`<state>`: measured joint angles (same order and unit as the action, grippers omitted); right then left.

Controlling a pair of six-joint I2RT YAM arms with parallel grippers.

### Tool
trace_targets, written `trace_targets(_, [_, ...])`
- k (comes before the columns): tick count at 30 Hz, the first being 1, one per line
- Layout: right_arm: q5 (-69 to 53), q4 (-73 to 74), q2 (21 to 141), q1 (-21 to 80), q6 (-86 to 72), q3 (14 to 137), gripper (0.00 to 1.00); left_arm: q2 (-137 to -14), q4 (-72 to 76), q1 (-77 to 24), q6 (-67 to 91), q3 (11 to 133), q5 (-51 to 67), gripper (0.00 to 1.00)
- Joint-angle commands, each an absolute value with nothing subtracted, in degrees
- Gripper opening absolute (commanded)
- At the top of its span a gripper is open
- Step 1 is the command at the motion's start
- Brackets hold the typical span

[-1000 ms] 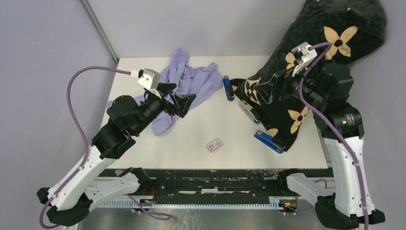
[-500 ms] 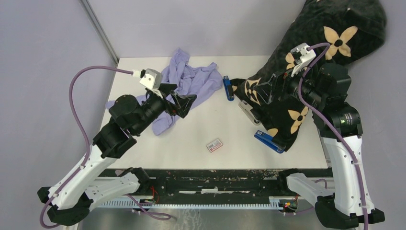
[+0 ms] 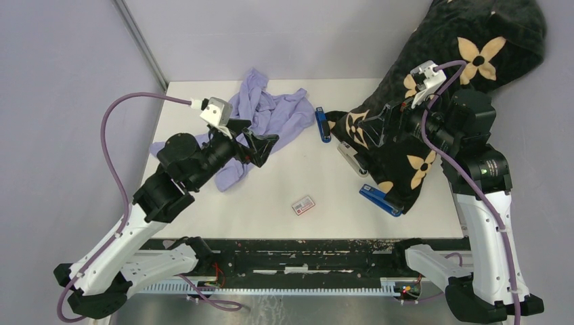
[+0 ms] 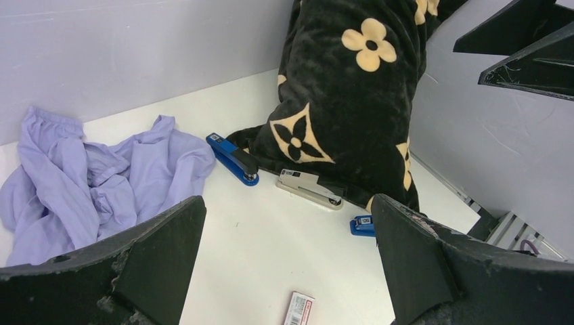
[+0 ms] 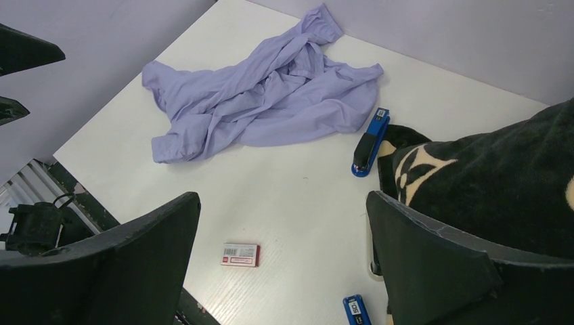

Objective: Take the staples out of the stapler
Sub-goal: Reset both arms

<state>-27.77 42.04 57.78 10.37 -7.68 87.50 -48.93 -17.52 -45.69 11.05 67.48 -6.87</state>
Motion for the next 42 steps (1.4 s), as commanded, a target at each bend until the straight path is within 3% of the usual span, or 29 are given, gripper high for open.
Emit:
trace_targets(1, [-27.07,38.98,56.93,10.11,-8.33,87.8,1.0,-49.03,-16.08,-45.21,7.91,67.49,-5.71,0.99])
trace_targets(42, [-26.02,38.86,56.95,10.09,-7.51,87.71,1.0,-49.32,-16.52,-44.64,7.95,67.76,-4.57,0.99])
